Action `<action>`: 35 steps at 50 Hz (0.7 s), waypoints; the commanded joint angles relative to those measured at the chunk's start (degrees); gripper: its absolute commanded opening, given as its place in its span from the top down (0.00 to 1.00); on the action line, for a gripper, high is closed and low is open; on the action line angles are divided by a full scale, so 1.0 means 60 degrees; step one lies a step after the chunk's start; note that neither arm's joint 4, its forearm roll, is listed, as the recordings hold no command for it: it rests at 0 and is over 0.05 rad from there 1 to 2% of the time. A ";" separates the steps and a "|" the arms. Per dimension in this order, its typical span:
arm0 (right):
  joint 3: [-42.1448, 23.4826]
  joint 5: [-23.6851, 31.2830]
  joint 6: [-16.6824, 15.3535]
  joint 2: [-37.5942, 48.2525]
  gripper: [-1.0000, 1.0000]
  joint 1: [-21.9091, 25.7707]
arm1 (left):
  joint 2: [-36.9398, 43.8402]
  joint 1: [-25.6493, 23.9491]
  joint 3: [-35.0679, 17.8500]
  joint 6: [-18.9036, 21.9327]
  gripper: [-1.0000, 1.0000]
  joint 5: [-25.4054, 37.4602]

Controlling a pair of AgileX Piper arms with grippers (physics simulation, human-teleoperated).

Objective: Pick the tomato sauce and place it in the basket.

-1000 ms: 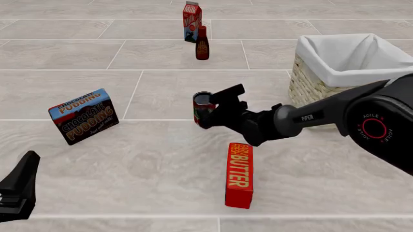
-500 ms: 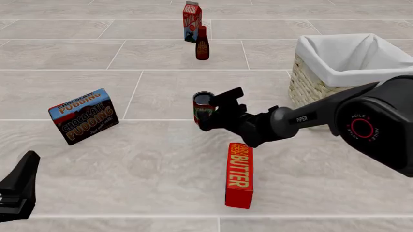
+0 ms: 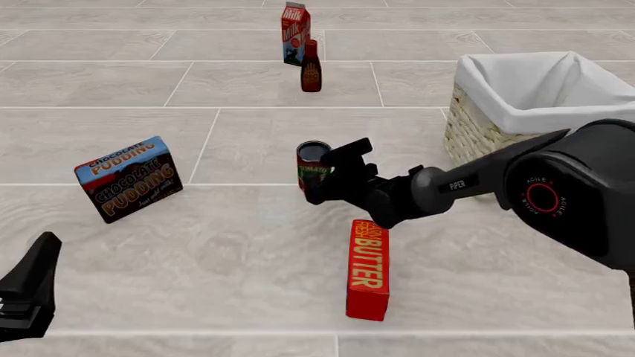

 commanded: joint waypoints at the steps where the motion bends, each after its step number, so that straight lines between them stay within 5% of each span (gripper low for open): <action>1: -0.0125 0.0025 -0.0010 0.0162 0.00 0.0002 | 0.0000 0.0000 0.0000 0.0000 0.00 0.0000; 35: -0.0628 0.0288 -0.0106 0.0480 0.00 0.0025 | 0.0000 0.0000 0.0000 0.0000 0.00 0.0000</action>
